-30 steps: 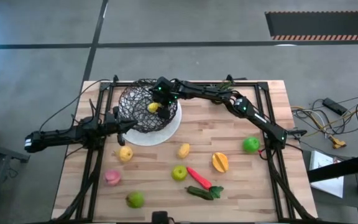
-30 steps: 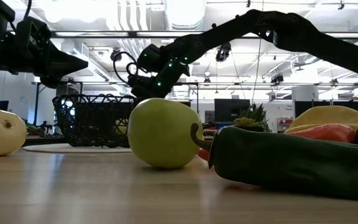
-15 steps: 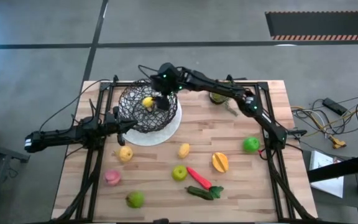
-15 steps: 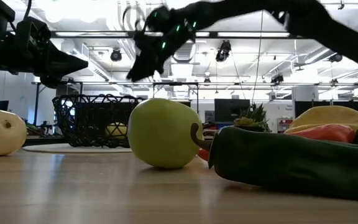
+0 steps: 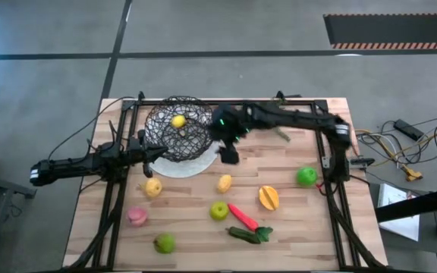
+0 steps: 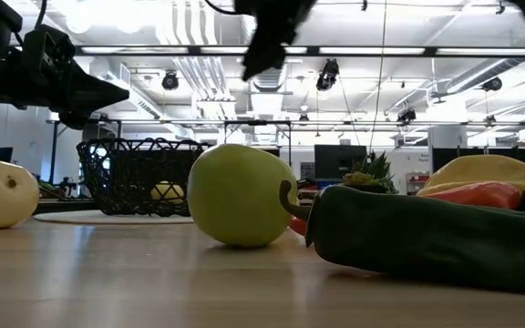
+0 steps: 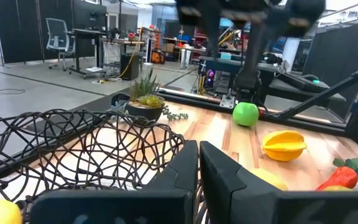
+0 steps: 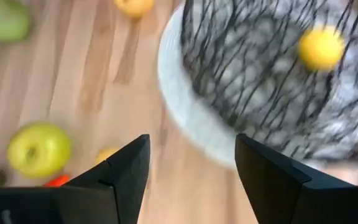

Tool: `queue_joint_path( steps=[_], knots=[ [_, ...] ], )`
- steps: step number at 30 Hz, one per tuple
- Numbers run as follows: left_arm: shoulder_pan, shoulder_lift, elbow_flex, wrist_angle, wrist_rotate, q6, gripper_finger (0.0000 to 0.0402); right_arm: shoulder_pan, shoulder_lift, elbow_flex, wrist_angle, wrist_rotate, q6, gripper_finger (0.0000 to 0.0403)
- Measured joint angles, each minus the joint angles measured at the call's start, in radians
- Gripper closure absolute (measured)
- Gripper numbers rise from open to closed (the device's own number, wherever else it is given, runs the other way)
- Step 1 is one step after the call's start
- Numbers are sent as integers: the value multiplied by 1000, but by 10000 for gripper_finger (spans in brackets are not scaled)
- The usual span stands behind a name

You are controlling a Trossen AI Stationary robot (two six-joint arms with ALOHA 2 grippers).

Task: Build produce basket
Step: Put the yellow star fruit into the wire basket

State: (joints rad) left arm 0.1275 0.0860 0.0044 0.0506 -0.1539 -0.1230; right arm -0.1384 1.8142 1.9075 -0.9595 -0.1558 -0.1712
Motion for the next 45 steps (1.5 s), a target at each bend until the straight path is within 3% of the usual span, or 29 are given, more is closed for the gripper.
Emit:
queue_joint_path(
  steps=[5,7,12,18,24,28,37,45],
  knots=[
    [0,-1,0,1,0,0,402,117,-195,-331,56,217,270,184],
    [0,-1,0,1,0,0,402,163,-271,-431,30,254,438,184],
    [0,0,0,1,0,0,402,281,-432,-633,-20,200,907,184],
    [0,0,0,1,0,0,402,384,-542,-781,-14,154,1211,170],
    [0,0,0,1,0,0,402,401,-532,-867,64,125,1309,116],
    [0,0,0,1,0,0,401,403,-474,-895,112,74,1326,102],
    [0,-1,0,1,0,0,402,406,-298,-867,147,-31,1327,105],
    [0,0,0,1,0,0,402,407,-204,-804,122,-34,1230,132]
  ],
)
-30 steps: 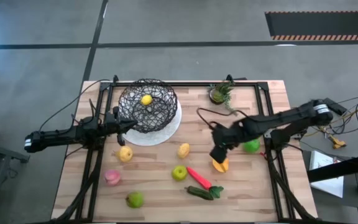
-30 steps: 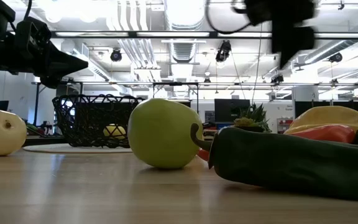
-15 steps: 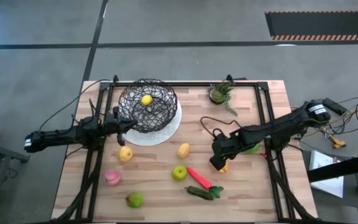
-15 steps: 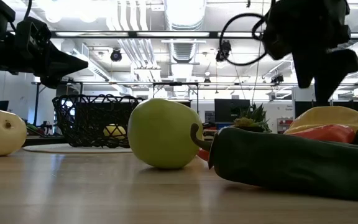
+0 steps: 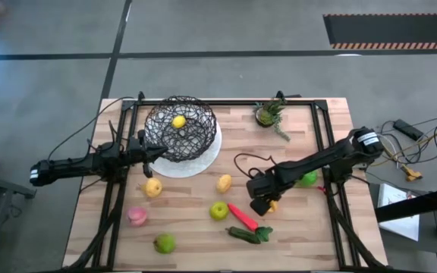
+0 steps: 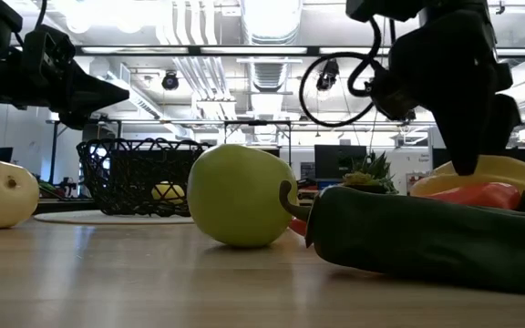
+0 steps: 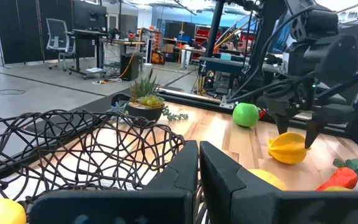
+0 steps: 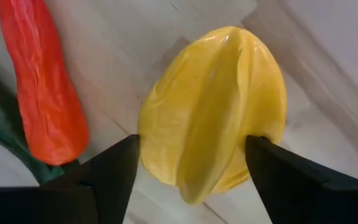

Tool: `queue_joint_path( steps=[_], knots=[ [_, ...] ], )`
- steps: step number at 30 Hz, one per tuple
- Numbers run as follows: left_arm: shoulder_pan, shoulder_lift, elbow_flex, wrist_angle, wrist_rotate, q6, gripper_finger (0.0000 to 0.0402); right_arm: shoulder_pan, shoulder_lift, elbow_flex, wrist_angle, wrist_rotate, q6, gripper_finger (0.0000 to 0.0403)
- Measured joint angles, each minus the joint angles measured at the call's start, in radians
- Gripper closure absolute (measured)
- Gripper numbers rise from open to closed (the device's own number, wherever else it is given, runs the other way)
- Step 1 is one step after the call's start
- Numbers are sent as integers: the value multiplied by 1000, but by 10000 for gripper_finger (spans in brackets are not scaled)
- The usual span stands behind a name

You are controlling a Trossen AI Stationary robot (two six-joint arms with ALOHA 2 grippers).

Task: Build produce basket
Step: Put the yellow star fruit into the wire basket

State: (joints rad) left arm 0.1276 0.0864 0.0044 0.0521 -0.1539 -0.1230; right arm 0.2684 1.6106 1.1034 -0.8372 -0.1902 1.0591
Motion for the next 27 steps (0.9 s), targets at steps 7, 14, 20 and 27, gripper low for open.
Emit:
queue_joint_path(
  steps=[7,14,20,27],
  knots=[
    [0,0,0,0,0,0,402,0,27,55,-55,70,-90,223],
    [0,0,0,0,0,0,402,0,15,65,-62,121,-145,350],
    [0,-2,0,0,0,0,402,0,10,73,-67,135,-225,380],
    [0,-2,0,0,0,0,401,-29,-22,167,-66,274,-390,382]
  ],
)
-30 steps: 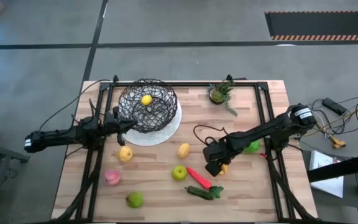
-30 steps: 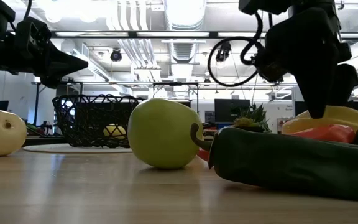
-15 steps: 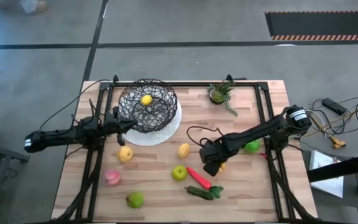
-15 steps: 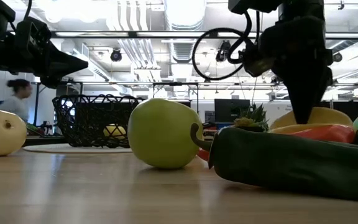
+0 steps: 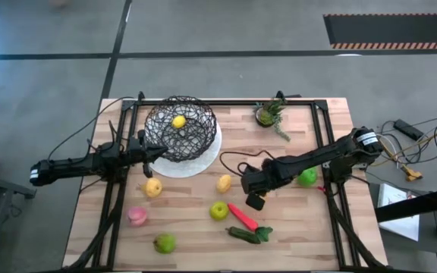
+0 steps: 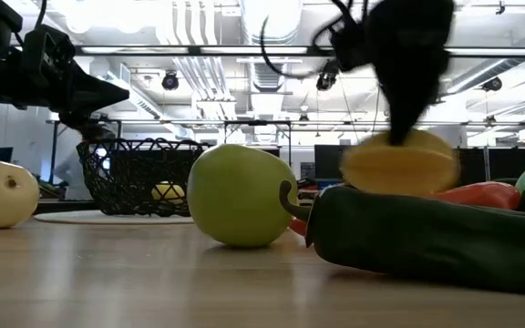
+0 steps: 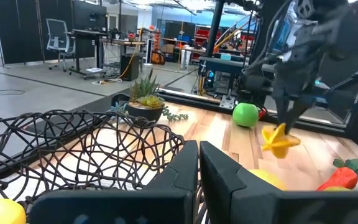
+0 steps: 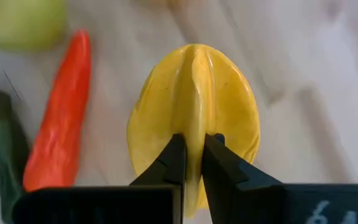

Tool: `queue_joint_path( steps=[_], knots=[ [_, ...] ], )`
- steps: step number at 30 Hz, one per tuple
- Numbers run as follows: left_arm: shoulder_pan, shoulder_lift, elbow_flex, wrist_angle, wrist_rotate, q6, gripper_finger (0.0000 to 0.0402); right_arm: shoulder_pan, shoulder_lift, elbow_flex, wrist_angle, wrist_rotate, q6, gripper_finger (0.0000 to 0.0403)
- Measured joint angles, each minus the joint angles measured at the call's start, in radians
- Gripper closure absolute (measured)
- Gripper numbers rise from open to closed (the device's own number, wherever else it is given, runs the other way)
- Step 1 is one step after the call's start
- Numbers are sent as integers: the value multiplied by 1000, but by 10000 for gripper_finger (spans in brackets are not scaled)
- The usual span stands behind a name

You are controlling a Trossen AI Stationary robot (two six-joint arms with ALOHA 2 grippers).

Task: Build produce basket
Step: Put the yellow star fruit into the wire basket

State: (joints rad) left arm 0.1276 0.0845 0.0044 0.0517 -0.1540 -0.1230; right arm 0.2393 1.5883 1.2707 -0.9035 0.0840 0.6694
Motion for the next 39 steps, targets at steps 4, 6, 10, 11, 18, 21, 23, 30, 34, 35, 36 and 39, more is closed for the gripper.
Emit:
queue_joint_path(
  steps=[4,6,10,11,18,21,23,30,34,35,36,39],
  knots=[
    [0,2,0,0,0,0,402,-53,0,99,17,85,-188,382],
    [0,2,0,0,0,0,401,-92,0,147,74,120,-297,382],
    [0,2,0,0,0,0,402,-181,0,197,342,124,-527,382],
    [0,2,0,0,0,0,402,-203,0,197,438,116,-578,382],
    [0,5,0,1,0,0,401,-382,91,168,950,-40,-752,382],
    [0,6,0,3,0,0,402,-453,180,169,1049,-39,-704,382],
    [0,8,0,-2,0,0,402,-488,251,180,1091,-54,-658,382],
    [0,13,0,0,-1,0,402,-546,453,261,1120,-137,-640,380],
    [0,12,0,0,-1,0,402,-558,530,313,1116,-128,-633,378],
    [0,13,0,1,-1,0,402,-559,542,326,1116,-126,-632,376],
    [0,13,0,0,0,0,402,-560,552,339,1123,-129,-631,373],
    [0,16,0,1,0,0,402,-564,573,365,1115,-115,-630,359]
  ],
)
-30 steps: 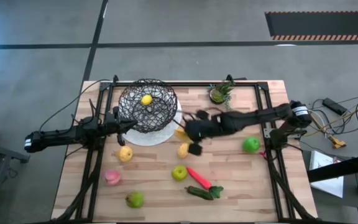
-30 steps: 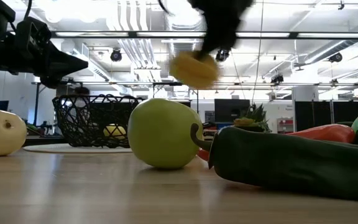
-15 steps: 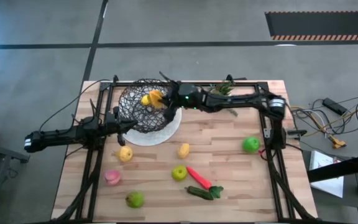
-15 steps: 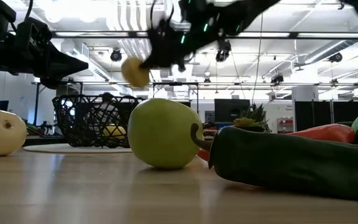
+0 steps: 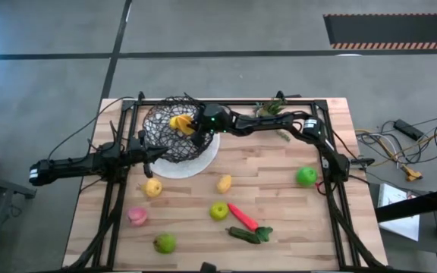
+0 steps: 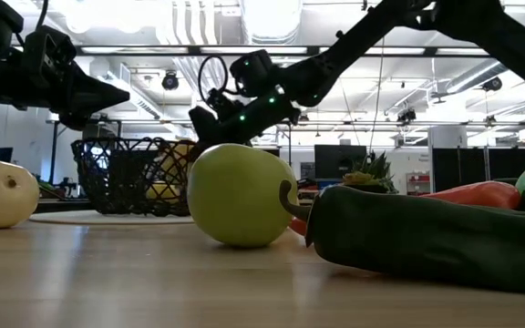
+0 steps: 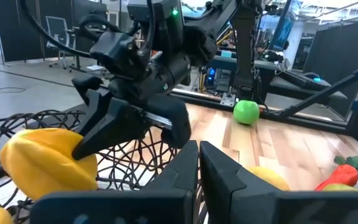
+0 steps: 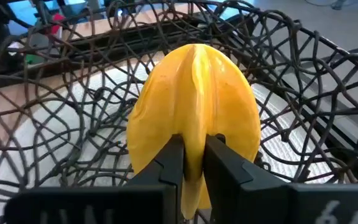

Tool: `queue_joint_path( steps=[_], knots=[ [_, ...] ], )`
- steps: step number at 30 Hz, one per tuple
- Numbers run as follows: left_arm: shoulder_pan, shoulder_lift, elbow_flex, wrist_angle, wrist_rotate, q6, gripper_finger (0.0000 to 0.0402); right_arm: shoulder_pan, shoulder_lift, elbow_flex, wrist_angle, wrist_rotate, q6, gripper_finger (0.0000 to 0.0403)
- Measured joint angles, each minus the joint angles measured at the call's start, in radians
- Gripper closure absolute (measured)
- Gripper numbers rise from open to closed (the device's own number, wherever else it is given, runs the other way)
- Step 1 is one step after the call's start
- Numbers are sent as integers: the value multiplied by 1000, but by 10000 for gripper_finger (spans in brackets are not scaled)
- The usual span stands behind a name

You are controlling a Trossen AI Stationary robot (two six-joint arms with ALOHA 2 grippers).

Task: Build produce basket
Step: Put the yellow star fruit into the wire basket, then put the pink peach into the wire basket

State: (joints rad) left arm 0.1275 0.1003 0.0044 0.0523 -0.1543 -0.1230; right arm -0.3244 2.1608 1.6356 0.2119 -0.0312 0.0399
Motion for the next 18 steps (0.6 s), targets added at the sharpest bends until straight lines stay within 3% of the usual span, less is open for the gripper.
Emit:
queue_joint_path(
  steps=[13,18],
  knots=[
    [0,8,0,0,0,0,402,-3,10,73,-139,12,-58,252],
    [0,9,0,-1,0,0,402,-3,-43,114,-169,6,-130,221]
  ],
)
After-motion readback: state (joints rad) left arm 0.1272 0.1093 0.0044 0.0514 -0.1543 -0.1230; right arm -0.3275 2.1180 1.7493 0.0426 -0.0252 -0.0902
